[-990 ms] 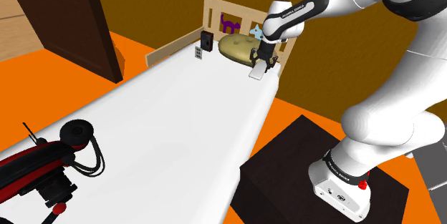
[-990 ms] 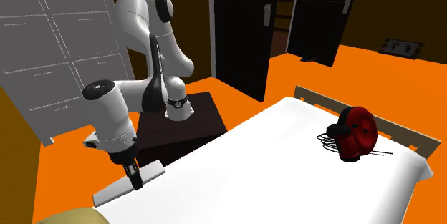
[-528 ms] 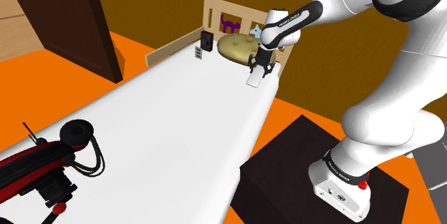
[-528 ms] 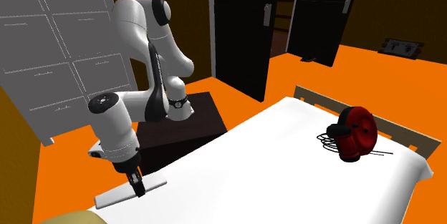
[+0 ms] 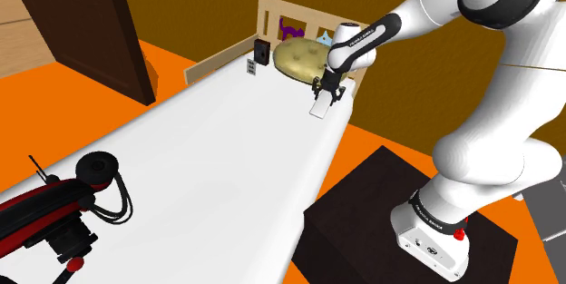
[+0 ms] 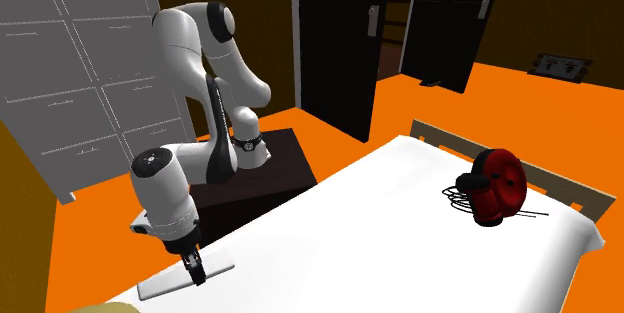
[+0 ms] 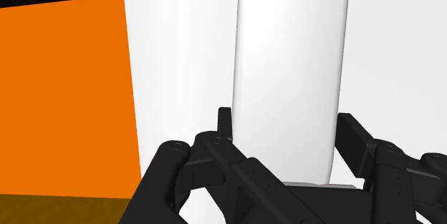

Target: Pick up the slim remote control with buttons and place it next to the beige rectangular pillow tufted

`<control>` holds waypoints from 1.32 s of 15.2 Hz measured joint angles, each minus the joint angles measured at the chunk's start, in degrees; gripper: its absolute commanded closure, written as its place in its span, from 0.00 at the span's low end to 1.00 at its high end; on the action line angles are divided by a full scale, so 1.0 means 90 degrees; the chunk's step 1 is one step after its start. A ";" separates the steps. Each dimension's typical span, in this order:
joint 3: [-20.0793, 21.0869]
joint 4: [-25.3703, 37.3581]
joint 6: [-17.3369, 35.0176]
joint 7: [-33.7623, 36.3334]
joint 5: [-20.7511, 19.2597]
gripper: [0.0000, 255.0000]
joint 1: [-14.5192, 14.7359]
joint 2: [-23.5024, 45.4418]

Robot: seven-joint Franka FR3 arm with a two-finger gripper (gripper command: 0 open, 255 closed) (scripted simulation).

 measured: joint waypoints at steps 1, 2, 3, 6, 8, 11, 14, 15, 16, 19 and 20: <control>-0.0023 0.0004 0.0061 0.0031 -0.0038 1.00 0.0022 0.0069; -0.0037 0.0006 0.0097 0.0041 -0.0059 1.00 0.0030 0.0110; -0.0041 -0.0004 0.0116 0.0042 -0.0065 1.00 0.0030 0.0119; -0.0050 0.0006 0.0125 0.0052 -0.0078 1.00 0.0040 0.0147; -0.0051 0.0004 0.0130 0.0052 -0.0079 1.00 0.0041 0.0151; -0.0048 -0.0002 0.0128 0.0054 -0.0079 0.00 0.0046 0.0157; -0.0047 -0.0006 0.0129 0.0055 -0.0079 0.00 0.0046 0.0158; -0.0047 -0.0006 0.0127 0.0053 -0.0077 0.00 0.0045 0.0156; -0.0013 -0.0007 0.0044 0.0017 -0.0028 0.00 0.0019 0.0068; 0.0119 0.0008 -0.0325 -0.0129 0.0190 0.00 -0.0082 -0.0314; 0.0153 0.0009 -0.0423 -0.0162 0.0249 0.00 -0.0101 -0.0418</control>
